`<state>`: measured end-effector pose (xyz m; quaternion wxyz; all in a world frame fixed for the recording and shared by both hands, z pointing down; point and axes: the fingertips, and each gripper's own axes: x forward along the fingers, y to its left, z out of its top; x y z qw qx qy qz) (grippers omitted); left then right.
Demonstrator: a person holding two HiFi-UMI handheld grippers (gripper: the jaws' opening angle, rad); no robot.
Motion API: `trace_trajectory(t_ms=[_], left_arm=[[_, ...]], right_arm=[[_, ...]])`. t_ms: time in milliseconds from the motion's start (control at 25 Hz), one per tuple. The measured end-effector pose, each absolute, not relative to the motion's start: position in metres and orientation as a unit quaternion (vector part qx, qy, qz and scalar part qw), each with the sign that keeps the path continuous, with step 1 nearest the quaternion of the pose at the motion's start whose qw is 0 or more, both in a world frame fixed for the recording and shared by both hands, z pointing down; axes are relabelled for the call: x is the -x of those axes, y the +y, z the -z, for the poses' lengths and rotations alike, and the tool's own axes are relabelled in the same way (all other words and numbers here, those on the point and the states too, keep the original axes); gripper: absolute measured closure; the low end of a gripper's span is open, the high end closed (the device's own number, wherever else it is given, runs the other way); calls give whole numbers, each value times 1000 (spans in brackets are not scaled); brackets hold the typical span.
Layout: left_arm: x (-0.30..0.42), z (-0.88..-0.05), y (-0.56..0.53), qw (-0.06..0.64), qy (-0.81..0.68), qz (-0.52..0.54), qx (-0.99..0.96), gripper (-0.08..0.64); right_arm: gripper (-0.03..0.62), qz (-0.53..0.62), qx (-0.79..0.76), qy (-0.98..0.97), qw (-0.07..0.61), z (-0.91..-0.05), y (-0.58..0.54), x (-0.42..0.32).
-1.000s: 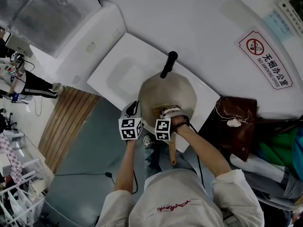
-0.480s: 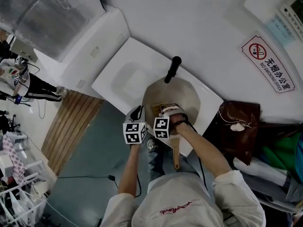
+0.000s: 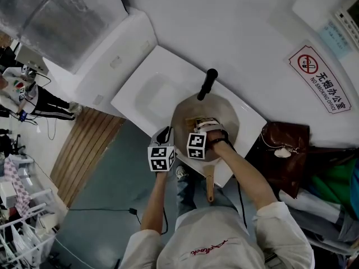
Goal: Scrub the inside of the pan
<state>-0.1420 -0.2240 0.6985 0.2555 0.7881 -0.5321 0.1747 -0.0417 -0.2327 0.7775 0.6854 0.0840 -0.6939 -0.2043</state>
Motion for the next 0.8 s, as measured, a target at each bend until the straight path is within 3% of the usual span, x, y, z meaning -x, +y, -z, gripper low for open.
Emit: trace_trajectory(t_ms=[800], left_arm=[[142,-699,-224,257,-540,-172,-783,522]], right_arm=[[565,181,-105,-681,701,-782,-212,-8]])
